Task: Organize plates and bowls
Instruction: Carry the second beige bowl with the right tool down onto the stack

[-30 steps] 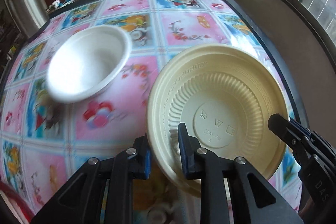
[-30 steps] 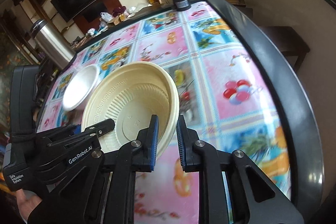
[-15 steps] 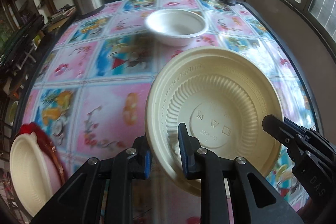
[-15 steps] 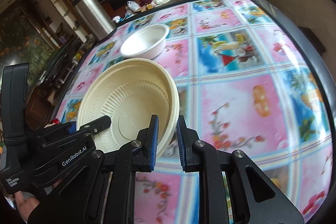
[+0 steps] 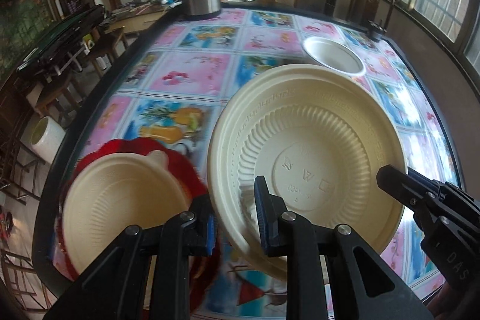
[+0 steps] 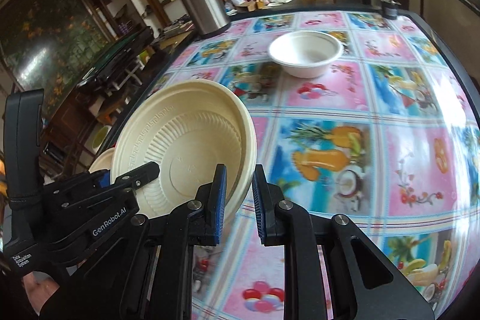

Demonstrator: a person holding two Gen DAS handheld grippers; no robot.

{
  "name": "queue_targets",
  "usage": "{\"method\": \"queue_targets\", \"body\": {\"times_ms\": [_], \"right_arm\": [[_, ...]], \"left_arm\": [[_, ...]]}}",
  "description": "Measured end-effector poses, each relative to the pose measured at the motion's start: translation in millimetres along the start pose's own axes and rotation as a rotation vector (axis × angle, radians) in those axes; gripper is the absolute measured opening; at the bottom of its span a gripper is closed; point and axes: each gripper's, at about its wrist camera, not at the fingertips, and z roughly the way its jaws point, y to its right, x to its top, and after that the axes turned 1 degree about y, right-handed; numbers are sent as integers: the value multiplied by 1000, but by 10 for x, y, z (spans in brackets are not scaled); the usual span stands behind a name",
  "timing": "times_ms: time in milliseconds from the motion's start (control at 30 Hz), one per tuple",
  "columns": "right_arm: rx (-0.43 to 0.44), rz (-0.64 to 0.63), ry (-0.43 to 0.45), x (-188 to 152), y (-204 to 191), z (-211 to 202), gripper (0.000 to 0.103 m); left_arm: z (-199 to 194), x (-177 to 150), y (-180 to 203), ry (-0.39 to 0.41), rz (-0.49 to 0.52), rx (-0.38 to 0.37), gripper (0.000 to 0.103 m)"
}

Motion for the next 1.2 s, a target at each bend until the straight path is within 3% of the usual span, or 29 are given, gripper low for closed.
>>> {"method": "queue_targets", "body": {"times_ms": [567, 800, 1200], "right_arm": [[81, -159, -63, 5, -1000, 364, 17], [87, -212, -104, -75, -1283, 511, 17], [96, -255, -154, -194, -1479, 638, 17]], "left_arm": [[-134, -176, -1026, 12, -150, 68, 21], [-82, -330, -1294, -23, -191, 74, 21], [-84, -484, -1432, -34, -194, 97, 22]]}}
